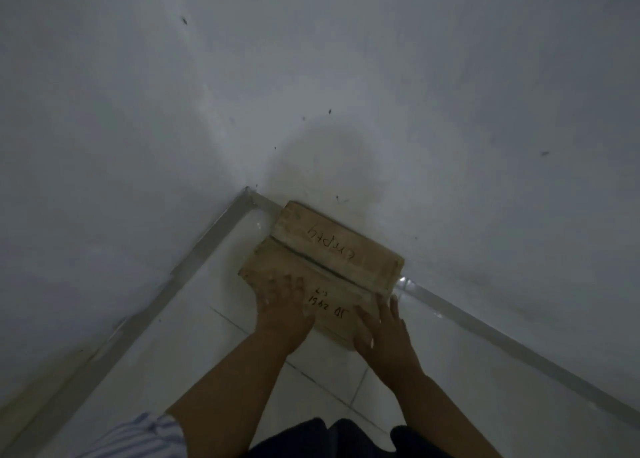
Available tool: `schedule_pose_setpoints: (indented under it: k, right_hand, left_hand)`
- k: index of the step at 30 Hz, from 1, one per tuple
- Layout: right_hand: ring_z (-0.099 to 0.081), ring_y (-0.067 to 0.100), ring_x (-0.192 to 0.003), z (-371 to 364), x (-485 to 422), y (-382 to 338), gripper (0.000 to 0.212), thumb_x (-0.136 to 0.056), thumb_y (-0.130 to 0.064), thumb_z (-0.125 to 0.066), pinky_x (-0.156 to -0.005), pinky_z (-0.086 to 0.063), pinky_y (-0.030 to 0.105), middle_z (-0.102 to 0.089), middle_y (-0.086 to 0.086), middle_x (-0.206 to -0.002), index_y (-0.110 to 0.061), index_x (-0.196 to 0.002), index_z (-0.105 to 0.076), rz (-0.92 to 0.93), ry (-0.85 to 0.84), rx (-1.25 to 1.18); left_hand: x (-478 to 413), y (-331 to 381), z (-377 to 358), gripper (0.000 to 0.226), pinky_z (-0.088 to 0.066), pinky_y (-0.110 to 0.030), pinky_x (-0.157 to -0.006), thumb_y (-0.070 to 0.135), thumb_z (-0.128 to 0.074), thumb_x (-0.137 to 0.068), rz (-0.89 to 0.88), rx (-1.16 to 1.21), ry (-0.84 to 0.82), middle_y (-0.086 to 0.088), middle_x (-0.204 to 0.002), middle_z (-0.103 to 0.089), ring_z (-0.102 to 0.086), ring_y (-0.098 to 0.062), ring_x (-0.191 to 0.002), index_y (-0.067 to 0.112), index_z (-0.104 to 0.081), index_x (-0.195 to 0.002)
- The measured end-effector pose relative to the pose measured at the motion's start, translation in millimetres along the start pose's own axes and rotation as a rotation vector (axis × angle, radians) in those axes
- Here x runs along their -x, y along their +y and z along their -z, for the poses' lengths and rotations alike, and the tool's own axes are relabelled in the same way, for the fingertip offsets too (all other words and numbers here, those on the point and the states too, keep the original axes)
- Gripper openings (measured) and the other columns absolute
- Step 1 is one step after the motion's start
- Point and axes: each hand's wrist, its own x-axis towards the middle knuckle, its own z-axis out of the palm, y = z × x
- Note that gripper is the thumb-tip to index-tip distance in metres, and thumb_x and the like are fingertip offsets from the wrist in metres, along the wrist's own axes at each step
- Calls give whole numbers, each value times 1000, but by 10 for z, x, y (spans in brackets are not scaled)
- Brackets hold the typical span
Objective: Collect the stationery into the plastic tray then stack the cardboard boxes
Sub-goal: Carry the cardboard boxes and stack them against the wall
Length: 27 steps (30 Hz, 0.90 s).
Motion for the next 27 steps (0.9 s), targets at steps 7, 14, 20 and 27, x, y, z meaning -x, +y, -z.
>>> schedule_pose_setpoints:
  k: [7,14,20,27]
  right_hand:
    - [17,28,-145,1412,755,-728,59,-95,-40,-42,-118,-6,45,12,2,-159,-31,-148,-17,87,59,23]
    - [18,26,-145,2799,1601,-1346,66,-94,-42,-43,-117,-6,49,10,-4,-159,-30,-150,-9,172,157,169]
    - [13,24,-146,3409,2027,-1867,62,-96,-47,-36,-118,-8,48,5,-4,-160,-32,-149,-8,309,295,169]
    - [11,24,-146,3285,2402,-2459,62,-97,-45,-36,-117,-9,48,4,-1,-160,-29,-150,-7,517,226,214]
  left_hand:
    - [1197,304,1148,63,1,-49,-117,44,-19,-100,-88,3,182,-4,-160,10,9,-23,-148,18,7,-151]
    - [2550,440,2194,62,-2,-47,-118,44,-19,-100,-75,86,329,-3,-160,7,5,-21,-148,17,2,-151]
    - [3433,470,2715,60,0,-45,-118,47,-19,-99,-72,141,521,-1,-160,7,7,-20,-148,22,0,-151]
    - [4239,161,2530,61,1,-46,-118,51,-17,-98,113,305,617,1,-160,6,8,-19,-148,25,-1,-151]
